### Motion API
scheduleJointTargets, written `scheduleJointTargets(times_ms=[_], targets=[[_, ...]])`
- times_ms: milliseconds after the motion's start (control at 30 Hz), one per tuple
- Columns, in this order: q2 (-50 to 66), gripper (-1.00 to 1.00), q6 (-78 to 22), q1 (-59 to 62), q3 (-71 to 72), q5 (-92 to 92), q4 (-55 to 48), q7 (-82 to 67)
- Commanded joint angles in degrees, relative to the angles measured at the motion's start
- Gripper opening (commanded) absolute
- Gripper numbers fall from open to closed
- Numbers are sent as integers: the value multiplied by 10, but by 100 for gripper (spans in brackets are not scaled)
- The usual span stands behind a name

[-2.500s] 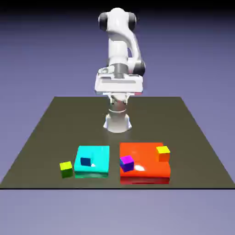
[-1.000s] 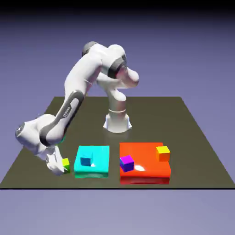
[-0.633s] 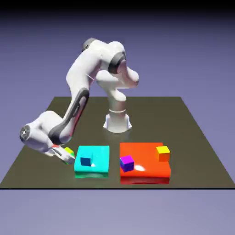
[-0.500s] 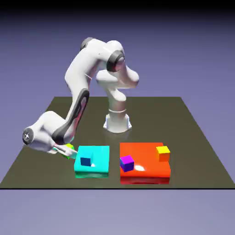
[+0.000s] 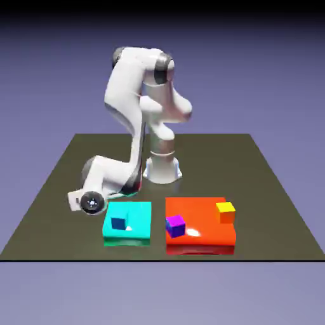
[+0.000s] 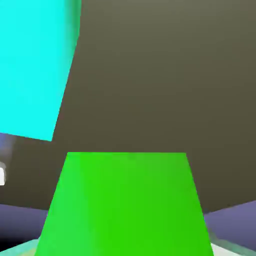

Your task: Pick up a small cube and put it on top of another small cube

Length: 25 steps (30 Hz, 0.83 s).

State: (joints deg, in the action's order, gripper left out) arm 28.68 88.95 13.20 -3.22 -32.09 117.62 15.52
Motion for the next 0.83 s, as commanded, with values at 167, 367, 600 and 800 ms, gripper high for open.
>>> scheduleJointTargets(times_ms=[167,367,600,800], targets=[[-47,-100,-11,-15,123,-129,15,-52],[-83,-100,40,-138,232,-33,-27,3],[-101,-100,106,-231,302,42,-42,56],[-91,100,142,-225,295,30,-13,66]])
